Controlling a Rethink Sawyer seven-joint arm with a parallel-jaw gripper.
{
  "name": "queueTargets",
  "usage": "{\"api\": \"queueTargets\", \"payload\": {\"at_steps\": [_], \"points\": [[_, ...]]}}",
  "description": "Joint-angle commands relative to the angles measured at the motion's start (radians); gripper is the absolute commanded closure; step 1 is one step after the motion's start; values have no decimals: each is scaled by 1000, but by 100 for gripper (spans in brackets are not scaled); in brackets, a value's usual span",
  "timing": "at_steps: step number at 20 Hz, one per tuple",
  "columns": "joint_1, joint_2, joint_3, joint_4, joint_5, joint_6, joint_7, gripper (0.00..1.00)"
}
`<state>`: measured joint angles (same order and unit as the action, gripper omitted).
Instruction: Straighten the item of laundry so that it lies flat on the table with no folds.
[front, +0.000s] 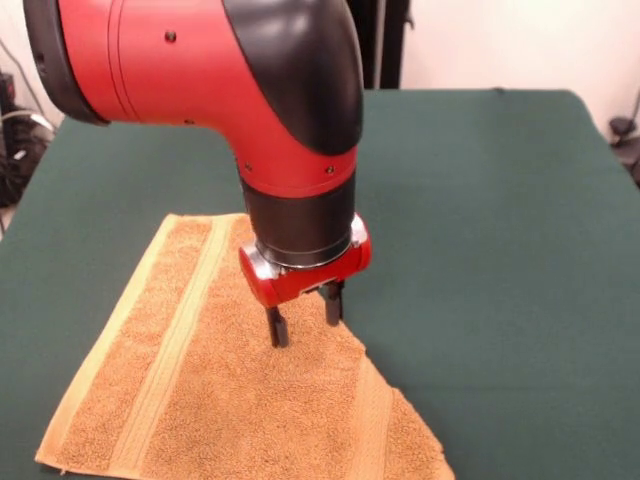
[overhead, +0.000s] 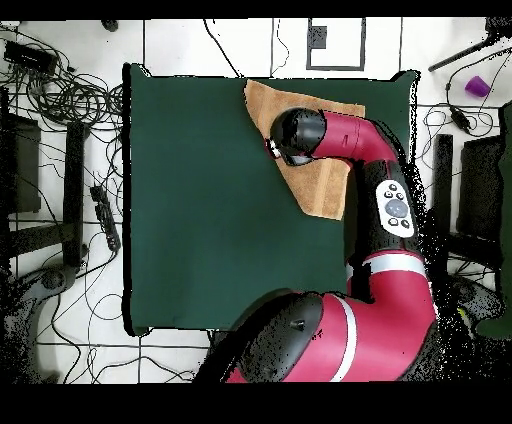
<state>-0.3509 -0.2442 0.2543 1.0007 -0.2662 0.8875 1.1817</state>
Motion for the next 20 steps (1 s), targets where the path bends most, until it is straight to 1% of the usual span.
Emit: {"api": "queueTargets", "payload": {"at_steps": [1,6,9,12,13,18,20], "points": [[8,62,136,177,151,-2,172,0],[17,66,142,208,211,-41,186,0],[16,68,142,224,224,-72,169,0],[36,75,108,199,195,-93,139,0],[45,78,90,185,170,-104,122,0],[73,83,34,134,98,-100,79,0],[75,71,18,141,83,-96,72,0]]}}
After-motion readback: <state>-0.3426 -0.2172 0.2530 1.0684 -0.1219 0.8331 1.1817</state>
